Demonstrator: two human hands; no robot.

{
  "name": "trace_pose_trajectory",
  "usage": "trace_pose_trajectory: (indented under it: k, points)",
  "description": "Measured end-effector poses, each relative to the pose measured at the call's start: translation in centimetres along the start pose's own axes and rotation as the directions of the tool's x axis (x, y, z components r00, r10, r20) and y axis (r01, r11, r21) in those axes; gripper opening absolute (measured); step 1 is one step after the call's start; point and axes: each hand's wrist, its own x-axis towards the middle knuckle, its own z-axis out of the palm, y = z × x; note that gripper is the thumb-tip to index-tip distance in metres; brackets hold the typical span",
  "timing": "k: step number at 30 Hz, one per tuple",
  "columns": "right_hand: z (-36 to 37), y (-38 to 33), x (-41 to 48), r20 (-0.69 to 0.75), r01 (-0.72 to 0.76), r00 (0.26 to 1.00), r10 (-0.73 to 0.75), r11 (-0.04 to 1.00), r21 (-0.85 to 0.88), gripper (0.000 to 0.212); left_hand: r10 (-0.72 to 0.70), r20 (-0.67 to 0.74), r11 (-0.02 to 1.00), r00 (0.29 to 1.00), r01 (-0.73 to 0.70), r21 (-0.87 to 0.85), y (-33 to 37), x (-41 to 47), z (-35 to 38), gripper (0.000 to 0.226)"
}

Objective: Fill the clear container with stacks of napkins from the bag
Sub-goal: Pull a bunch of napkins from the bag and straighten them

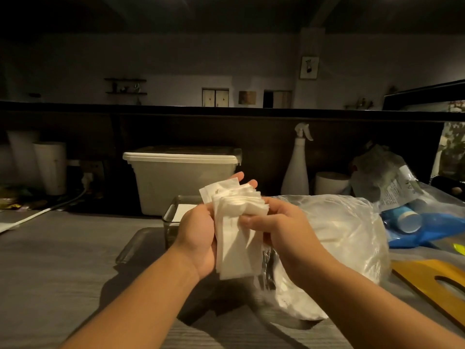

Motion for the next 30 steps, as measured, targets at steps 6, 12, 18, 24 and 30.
trace_pose_trajectory:
  k: [6, 12, 18, 24, 30]
  points:
    - [1.5, 1.3, 0.2, -0.185, 0.094, 0.977, -0.106, 0.993, -0.071, 0.019, 0.047, -0.013, 0.999, 0.999, -0.047, 0.004, 0.2, -0.5, -0.4, 0.047]
    - [0.8, 1.9, -0.7, -0.177, 0.198, 0.961, -0.210, 0.977, -0.085, 0.024, 0.117, 0.127, 0.957, 0.985, -0.146, 0.249, -0.1, -0.8, -0.4, 0.060]
    - [-0.3, 2.3, -0.7, -0.176, 0.126, 0.975, -0.137, 0.989, -0.071, 0.034, 0.169, 0.139, 0.917, 0.976, -0.207, 0.339, -0.7, -0.6, 0.1, 0.064]
    - [-0.6, 1.9, -0.8, -0.147, 0.093, 0.985, -0.094, 0.996, -0.013, 0.033, 0.099, 0.146, 0.946, 0.984, -0.139, 0.292, -0.5, -0.8, 0.3, 0.059]
    - [-0.9, 1.8, -0.9, -0.211, 0.114, 0.971, -0.111, 0.993, 0.001, 0.026, -0.056, 0.057, 0.995, 0.997, 0.051, 0.081, -0.5, -0.7, 0.2, 0.040]
